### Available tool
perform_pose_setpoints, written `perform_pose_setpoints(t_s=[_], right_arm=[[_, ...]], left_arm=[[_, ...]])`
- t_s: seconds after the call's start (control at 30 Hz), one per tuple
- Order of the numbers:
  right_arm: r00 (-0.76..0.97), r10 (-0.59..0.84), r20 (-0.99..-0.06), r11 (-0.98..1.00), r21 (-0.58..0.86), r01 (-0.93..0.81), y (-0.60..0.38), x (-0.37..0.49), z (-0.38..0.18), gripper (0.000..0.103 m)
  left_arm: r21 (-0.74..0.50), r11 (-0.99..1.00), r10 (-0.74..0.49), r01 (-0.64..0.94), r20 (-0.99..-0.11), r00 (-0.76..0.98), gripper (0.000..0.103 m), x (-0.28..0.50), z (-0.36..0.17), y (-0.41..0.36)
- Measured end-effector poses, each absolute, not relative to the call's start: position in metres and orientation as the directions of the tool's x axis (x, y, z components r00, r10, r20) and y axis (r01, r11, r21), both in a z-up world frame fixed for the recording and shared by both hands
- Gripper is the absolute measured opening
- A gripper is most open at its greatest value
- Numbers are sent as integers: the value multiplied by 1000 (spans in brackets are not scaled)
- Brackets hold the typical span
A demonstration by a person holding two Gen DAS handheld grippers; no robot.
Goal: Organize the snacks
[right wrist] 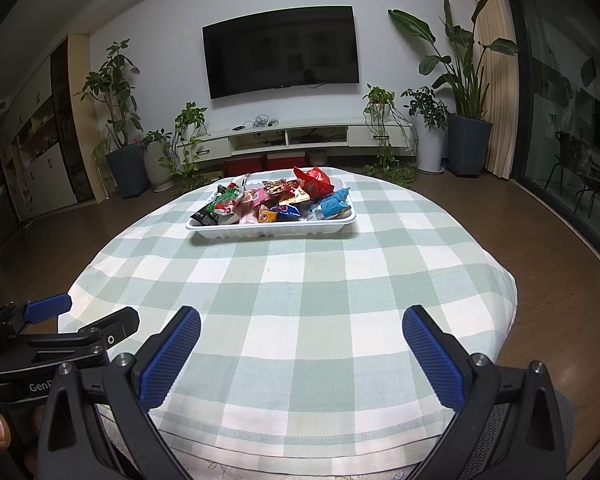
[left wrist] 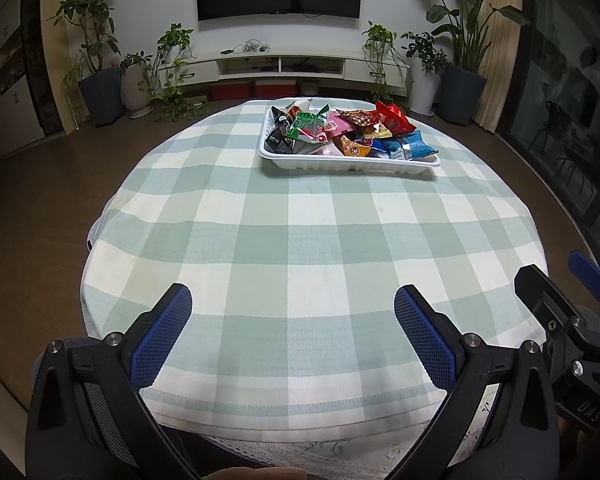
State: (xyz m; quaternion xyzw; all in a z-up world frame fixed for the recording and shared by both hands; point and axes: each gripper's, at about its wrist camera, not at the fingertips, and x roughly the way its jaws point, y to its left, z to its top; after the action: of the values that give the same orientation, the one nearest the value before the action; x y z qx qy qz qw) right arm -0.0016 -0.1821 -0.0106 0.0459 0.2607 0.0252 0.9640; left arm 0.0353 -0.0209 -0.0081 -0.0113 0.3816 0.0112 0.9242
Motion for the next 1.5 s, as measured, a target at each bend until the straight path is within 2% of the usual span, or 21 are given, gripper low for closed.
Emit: perform_pose_setpoints(t_s=[1.5], right_arm=[[860, 74, -504, 995, 97, -29, -181, -5, -8, 103]], left_arm=[[-11, 999, 15, -31, -706, 708, 103, 34, -8, -22]])
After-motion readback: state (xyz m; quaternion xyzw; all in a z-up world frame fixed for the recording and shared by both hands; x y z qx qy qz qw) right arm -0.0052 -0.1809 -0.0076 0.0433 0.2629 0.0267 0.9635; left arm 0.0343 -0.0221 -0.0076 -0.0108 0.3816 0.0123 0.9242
